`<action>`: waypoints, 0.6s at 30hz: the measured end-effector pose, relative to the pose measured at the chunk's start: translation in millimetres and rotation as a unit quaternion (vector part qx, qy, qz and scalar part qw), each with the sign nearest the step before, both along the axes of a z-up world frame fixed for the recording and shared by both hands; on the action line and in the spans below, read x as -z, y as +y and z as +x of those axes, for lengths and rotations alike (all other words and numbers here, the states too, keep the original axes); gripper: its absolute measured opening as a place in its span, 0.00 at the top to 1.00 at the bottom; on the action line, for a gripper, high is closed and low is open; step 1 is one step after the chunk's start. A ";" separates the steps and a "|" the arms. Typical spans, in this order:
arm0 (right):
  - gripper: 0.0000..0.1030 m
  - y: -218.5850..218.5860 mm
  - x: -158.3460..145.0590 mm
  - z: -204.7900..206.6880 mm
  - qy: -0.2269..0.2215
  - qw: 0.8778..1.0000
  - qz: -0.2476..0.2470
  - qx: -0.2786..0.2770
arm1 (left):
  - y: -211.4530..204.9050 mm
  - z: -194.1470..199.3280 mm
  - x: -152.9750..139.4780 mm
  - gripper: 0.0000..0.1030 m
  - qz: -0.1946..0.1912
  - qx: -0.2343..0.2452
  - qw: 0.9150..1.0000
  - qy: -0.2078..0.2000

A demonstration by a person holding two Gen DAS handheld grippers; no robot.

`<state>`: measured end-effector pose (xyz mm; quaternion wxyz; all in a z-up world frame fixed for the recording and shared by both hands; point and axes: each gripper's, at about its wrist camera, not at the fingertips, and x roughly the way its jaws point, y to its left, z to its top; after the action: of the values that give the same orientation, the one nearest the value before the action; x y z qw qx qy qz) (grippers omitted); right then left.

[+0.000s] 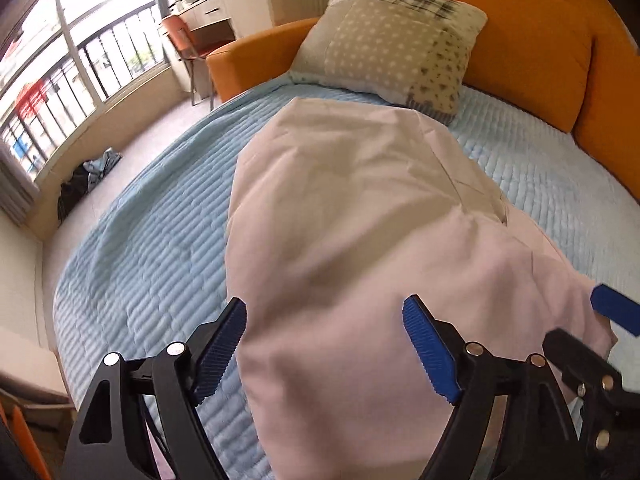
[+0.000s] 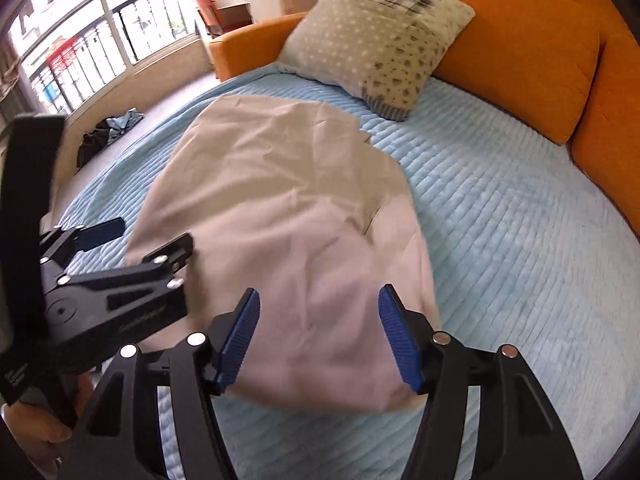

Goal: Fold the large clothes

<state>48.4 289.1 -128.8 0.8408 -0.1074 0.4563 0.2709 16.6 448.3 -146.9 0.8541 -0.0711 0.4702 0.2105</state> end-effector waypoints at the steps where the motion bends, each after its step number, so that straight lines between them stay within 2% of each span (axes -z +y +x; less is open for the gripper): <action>1: 0.41 -0.7 1.8 -6.4 -0.007 1.000 -0.002 -0.002 | -0.2 -3.6 1.6 0.20 -0.001 -0.006 1.000 -0.005; 6: 0.41 -4.5 13.6 -26.5 -0.010 1.000 0.008 -0.003 | -5.0 -16.8 7.3 0.20 -0.014 -0.022 0.999 -0.022; 11: 0.41 -10.6 1.3 -35.1 -0.034 0.999 0.031 0.005 | -13.7 -24.7 4.9 0.20 -0.009 -0.015 0.999 -0.036; 14: 0.41 -13.0 -2.1 -41.6 -0.047 0.998 0.038 0.004 | -14.0 -29.5 3.5 0.20 -0.019 -0.018 0.998 -0.053; 18: 0.41 -13.3 -8.1 -41.9 -0.060 0.997 0.041 0.002 | -13.6 -27.4 5.8 0.20 -0.024 -0.022 0.998 -0.051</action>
<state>6.5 275.8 -120.7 0.8706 -0.0883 0.3943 0.2807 -10.8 434.7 -152.6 0.8704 -0.1122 0.4289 0.2143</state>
